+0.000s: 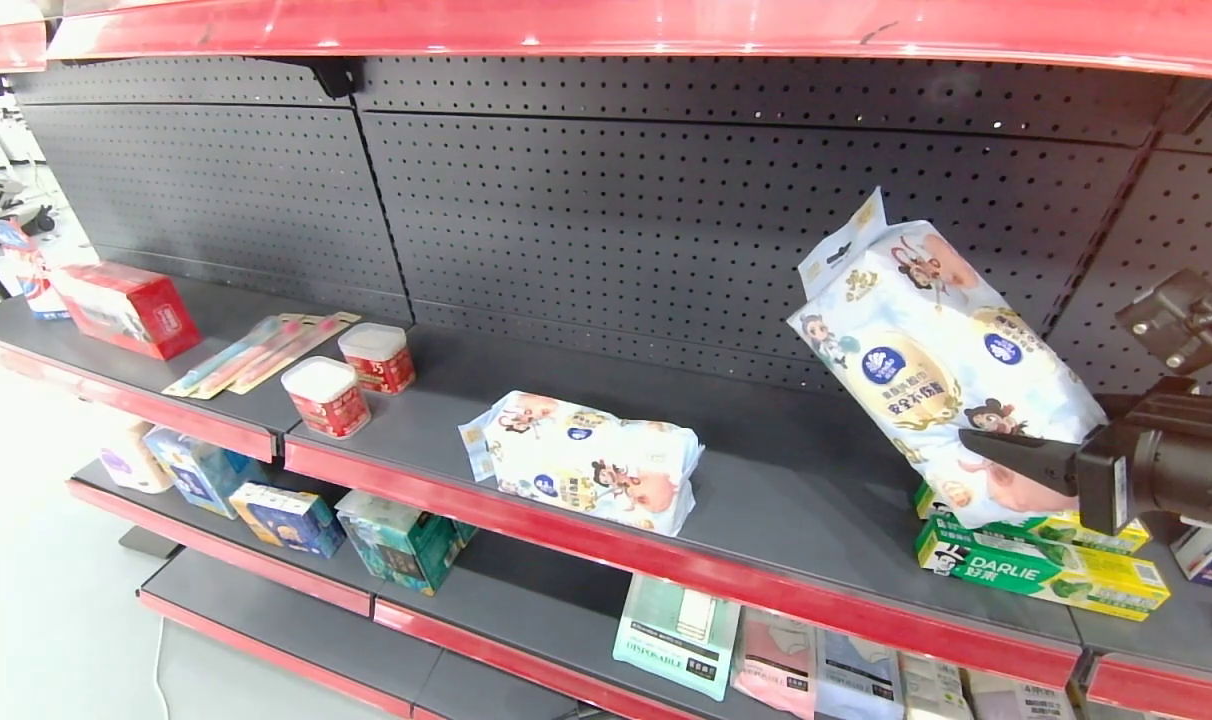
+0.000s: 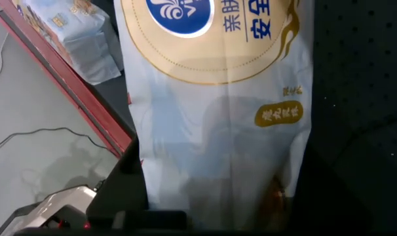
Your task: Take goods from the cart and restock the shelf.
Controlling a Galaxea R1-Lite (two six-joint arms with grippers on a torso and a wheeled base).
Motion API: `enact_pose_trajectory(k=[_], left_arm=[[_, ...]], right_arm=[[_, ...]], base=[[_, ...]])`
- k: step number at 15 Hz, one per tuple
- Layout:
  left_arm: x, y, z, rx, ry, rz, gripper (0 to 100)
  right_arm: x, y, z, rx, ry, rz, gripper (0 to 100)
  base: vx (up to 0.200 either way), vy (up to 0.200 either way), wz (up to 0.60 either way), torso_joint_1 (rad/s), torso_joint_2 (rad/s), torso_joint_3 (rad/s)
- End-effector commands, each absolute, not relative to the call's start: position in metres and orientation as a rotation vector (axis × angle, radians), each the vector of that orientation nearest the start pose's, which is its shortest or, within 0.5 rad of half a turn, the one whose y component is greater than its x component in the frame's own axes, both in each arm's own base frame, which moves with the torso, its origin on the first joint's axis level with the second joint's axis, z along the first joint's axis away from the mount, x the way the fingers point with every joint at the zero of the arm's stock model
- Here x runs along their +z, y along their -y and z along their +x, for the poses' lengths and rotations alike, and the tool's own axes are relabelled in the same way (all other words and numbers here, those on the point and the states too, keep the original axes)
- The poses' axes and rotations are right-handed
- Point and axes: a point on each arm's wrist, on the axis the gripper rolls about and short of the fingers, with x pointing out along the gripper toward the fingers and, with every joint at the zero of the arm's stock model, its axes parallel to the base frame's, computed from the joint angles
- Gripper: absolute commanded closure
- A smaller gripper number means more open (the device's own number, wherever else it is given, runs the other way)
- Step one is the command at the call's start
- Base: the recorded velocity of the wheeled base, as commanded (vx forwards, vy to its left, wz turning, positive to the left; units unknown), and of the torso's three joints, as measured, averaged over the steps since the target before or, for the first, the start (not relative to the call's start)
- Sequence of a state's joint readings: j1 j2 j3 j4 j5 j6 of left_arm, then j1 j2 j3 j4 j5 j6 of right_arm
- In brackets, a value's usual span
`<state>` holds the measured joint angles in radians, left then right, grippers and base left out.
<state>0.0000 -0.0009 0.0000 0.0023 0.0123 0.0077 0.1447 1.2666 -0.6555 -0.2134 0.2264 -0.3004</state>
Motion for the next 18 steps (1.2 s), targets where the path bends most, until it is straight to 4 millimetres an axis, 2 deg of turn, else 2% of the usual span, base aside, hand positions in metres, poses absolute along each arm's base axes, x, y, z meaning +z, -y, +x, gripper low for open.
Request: enact_pose_trajectory(k=[1, 4, 7, 8, 12, 15, 17, 18], left_arm=[[0.075, 0.0, -0.023, 0.012, -0.003, 0.009, 0], [0.075, 0.0, -0.023, 0.012, -0.003, 0.009, 0], [0.075, 0.0, -0.023, 0.012, -0.003, 0.009, 0], [0.075, 0.0, -0.023, 0.012, -0.003, 0.009, 0], [0.075, 0.0, -0.023, 0.012, -0.003, 0.009, 0], [0.075, 0.0, -0.023, 0.012, -0.003, 0.009, 0], [0.075, 0.0, -0.023, 0.012, -0.003, 0.009, 0], [0.075, 0.0, -0.023, 0.012, -0.003, 0.009, 0]], right_arm=[[0.205, -0.034, 0.194, 0.45, -0.359, -0.27, 100], [0.196, -0.036, 0.202, 0.51, -0.387, -0.269, 100], [0.191, -0.041, 0.233, 0.565, -0.359, -0.29, 100], [0.182, -0.044, 0.256, 0.6, -0.345, -0.303, 100], [0.169, -0.049, 0.275, 0.755, -0.322, -0.316, 100], [0.155, -0.045, 0.308, 0.83, -0.298, -0.366, 100], [0.15, -0.042, 0.32, 0.841, -0.289, -0.388, 100], [0.142, -0.04, 0.337, 0.856, -0.279, -0.418, 100]], base=[[0.0, 0.0, 0.0, 0.0, 0.0, 0.0], [0.0, 0.0, 0.0, 0.0, 0.0, 0.0], [0.0, 0.0, 0.0, 0.0, 0.0, 0.0], [0.0, 0.0, 0.0, 0.0, 0.0, 0.0], [0.0, 0.0, 0.0, 0.0, 0.0, 0.0], [0.0, 0.0, 0.0, 0.0, 0.0, 0.0], [0.0, 0.0, 0.0, 0.0, 0.0, 0.0], [0.0, 0.0, 0.0, 0.0, 0.0, 0.0]])
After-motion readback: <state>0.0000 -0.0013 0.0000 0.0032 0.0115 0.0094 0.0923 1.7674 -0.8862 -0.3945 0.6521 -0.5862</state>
